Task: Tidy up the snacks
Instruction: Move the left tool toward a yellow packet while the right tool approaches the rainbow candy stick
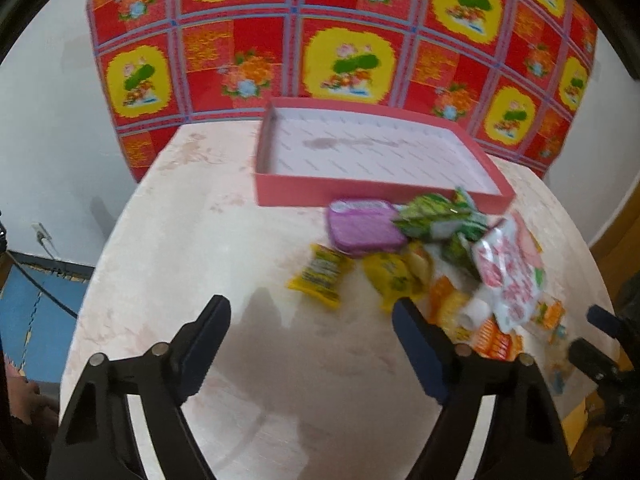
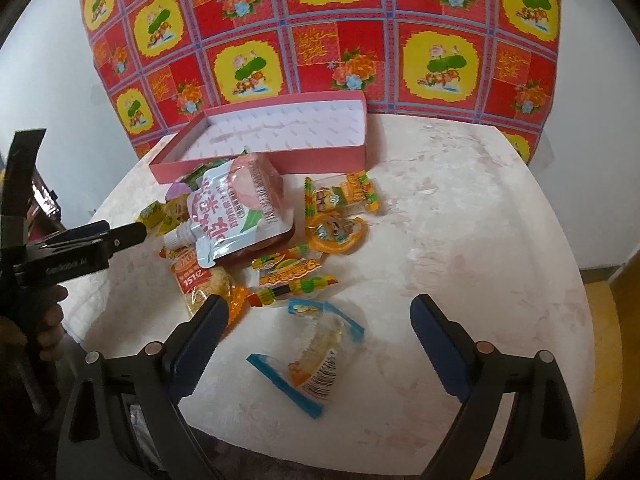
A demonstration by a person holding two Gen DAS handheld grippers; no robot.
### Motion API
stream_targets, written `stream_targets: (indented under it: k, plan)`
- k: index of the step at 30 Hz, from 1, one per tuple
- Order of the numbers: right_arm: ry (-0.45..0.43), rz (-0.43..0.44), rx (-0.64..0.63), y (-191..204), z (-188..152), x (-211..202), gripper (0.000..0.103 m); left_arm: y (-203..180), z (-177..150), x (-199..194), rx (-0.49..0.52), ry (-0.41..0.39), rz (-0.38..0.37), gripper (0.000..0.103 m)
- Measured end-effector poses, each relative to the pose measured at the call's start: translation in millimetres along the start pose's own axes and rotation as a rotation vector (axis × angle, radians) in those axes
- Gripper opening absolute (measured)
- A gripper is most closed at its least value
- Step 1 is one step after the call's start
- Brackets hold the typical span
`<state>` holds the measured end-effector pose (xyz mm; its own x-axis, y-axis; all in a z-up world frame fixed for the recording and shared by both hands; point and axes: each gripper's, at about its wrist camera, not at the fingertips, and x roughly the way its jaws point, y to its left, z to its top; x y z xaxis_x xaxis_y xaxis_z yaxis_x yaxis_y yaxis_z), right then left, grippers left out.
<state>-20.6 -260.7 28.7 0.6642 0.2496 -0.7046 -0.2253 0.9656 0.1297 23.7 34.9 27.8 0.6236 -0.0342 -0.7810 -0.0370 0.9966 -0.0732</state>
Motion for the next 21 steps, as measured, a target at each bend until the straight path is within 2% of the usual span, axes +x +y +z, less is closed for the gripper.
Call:
stream_targets:
  k: [3,11,17,21]
  plan:
    - [0.000,0.006,0.012,-4,0,0,0.094,6,3,8,-0.007,0.009,0.010,0.078]
    - [0.013,0.007,0.035,-12,-3,5,0.079,-4,6,26,0.044,0.012,0.007,0.061]
    - [0.028,0.010,0.053,-14,-2,12,0.076,-13,5,34,0.080,0.006,0.020,0.060]
    - [0.028,0.016,0.022,-7,1,17,0.076,-15,4,34,0.082,-0.006,0.028,0.059]
